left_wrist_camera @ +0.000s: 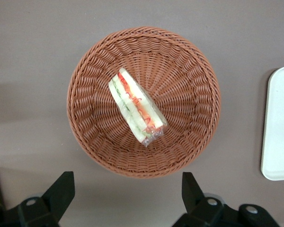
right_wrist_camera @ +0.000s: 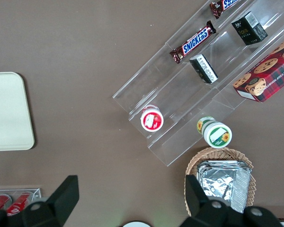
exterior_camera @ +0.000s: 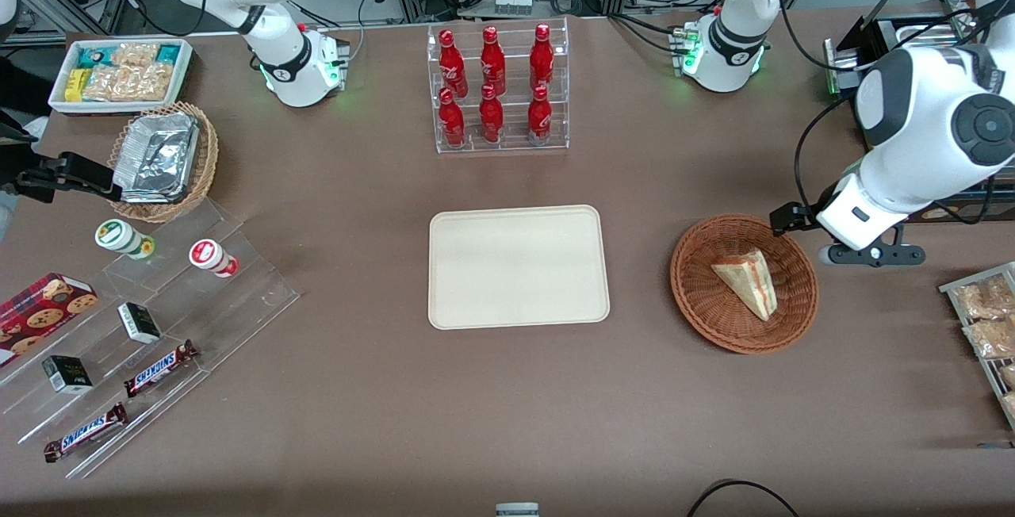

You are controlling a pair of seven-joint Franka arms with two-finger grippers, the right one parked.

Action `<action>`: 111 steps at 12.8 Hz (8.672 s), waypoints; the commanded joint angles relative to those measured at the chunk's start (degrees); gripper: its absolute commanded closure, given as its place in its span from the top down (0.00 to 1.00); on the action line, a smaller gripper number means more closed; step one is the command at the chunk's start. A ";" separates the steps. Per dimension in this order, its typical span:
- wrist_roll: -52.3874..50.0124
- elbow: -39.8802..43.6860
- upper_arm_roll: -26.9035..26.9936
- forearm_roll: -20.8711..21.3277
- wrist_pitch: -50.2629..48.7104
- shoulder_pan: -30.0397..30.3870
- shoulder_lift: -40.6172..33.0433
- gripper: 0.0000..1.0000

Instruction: Place sandwich from basket to tray

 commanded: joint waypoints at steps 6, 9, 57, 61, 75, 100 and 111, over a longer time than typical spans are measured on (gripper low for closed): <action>-14.01 -9.22 -0.03 -0.22 14.82 -0.26 -0.12 1.00; -23.14 -9.22 -0.03 -0.22 15.45 -1.05 0.94 1.00; -39.52 19.77 -0.56 -1.53 0.59 -25.38 23.34 0.00; -42.85 29.08 -0.56 -2.50 0.60 -31.18 30.89 0.00; -51.31 39.73 -0.03 -1.54 2.82 -41.65 42.95 0.00; -47.11 42.81 -0.03 -1.98 -14.68 -36.56 30.49 1.00; -15.82 27.71 0.15 -1.36 -25.95 -15.83 10.89 1.00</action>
